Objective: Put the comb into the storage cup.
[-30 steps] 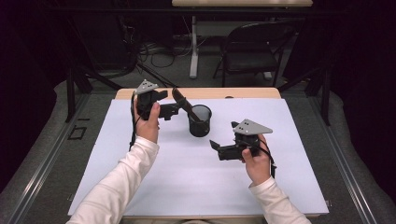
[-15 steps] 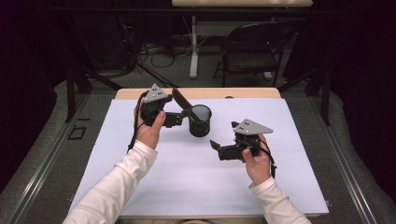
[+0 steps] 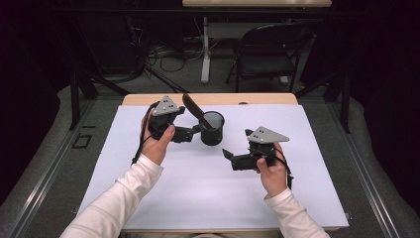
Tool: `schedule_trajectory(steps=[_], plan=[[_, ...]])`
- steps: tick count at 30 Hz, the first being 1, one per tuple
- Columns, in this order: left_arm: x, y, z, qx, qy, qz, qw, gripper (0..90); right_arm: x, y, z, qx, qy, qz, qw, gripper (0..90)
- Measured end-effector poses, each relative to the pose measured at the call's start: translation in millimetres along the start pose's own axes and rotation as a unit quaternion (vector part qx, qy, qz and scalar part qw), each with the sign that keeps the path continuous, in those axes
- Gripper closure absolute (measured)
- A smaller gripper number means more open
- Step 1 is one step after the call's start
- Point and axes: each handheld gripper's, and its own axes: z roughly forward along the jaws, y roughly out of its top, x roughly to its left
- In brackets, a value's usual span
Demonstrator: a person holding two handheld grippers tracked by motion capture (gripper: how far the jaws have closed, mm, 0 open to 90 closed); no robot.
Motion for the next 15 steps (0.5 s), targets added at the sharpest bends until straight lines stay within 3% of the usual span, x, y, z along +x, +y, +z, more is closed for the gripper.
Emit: schedule_trajectory(steps=[15], plan=[[-6.9, -13.7, -24.4, -0.004, -0.016, -0.003, 0.9999, 15.9, 0.6, 0.2, -0.2, 0.0, 0.0, 0.0, 1.0, 0.8]])
